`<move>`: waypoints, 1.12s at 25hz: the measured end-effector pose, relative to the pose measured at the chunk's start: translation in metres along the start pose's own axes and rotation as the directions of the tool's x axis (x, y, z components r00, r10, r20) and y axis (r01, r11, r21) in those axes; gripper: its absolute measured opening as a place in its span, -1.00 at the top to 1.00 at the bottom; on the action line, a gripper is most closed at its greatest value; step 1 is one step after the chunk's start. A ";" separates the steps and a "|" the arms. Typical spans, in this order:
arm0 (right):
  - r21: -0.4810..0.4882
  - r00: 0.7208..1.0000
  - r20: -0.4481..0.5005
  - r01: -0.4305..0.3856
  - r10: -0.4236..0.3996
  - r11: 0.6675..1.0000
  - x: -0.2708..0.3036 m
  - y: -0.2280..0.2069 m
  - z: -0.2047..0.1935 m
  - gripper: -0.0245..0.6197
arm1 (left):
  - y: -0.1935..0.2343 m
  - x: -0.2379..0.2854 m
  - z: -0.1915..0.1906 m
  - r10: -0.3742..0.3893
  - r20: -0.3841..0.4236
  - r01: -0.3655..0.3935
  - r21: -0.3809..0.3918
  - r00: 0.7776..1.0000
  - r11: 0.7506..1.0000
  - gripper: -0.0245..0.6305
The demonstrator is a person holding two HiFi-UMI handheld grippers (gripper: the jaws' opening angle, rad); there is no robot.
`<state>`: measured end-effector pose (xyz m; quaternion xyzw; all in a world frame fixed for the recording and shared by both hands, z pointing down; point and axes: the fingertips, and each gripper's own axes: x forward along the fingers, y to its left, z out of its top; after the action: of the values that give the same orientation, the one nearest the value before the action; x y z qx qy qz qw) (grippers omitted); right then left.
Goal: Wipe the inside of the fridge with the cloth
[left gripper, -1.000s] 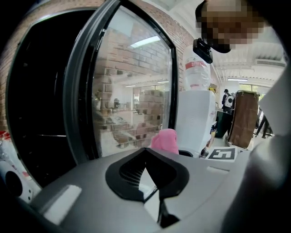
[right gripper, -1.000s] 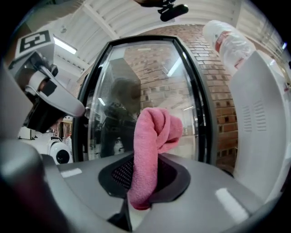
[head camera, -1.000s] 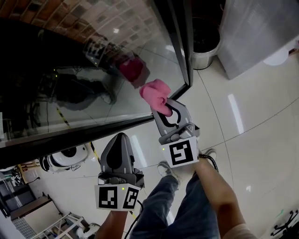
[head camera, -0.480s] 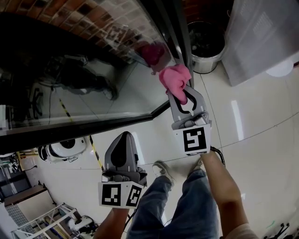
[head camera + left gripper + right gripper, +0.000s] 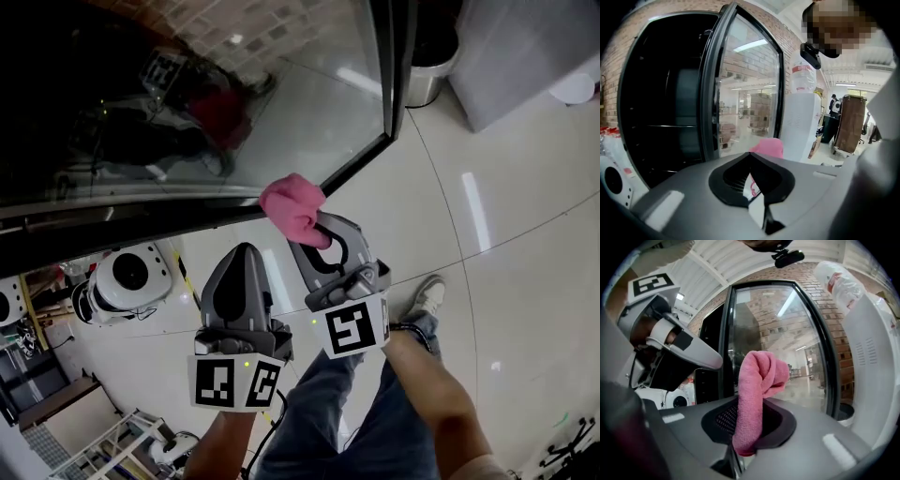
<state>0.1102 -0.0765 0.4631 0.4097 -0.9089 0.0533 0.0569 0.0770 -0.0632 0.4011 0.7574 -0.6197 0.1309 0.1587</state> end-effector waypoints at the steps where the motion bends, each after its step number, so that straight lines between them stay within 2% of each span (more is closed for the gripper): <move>1: 0.003 1.000 0.002 -0.001 0.001 1.000 0.004 0.012 -0.004 0.73 | 0.006 -0.004 -0.003 -0.006 0.005 0.006 0.004 1.000 1.000 0.89; 7: 0.026 0.999 0.028 0.016 -0.016 1.000 0.035 0.065 -0.026 0.73 | 0.046 -0.016 -0.024 -0.031 0.024 0.030 0.020 0.999 0.999 0.89; 12: 0.029 1.000 0.015 0.017 -0.017 0.999 0.045 0.065 -0.039 0.73 | 0.053 -0.015 -0.037 -0.039 0.030 0.038 0.028 0.999 0.999 0.88; 20: -0.045 1.000 -0.005 0.008 -0.008 0.999 0.040 -0.010 -0.056 0.73 | 0.023 0.019 -0.042 0.012 0.051 -0.013 0.020 0.999 1.000 0.88; 26: -0.108 0.999 0.027 0.021 -0.018 0.994 0.025 -0.083 -0.051 0.73 | 0.017 0.029 -0.037 0.108 0.072 -0.112 0.050 0.992 0.993 0.89; 28: -0.127 0.999 0.025 0.028 -0.025 0.992 0.020 -0.106 -0.053 0.73 | 0.011 0.033 -0.037 0.117 0.077 -0.122 0.059 0.990 0.991 0.89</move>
<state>0.1792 -0.1534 0.5233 0.4179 -0.9055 -0.0102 0.0730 0.0730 -0.0798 0.4489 0.7278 -0.6650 0.1318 0.1037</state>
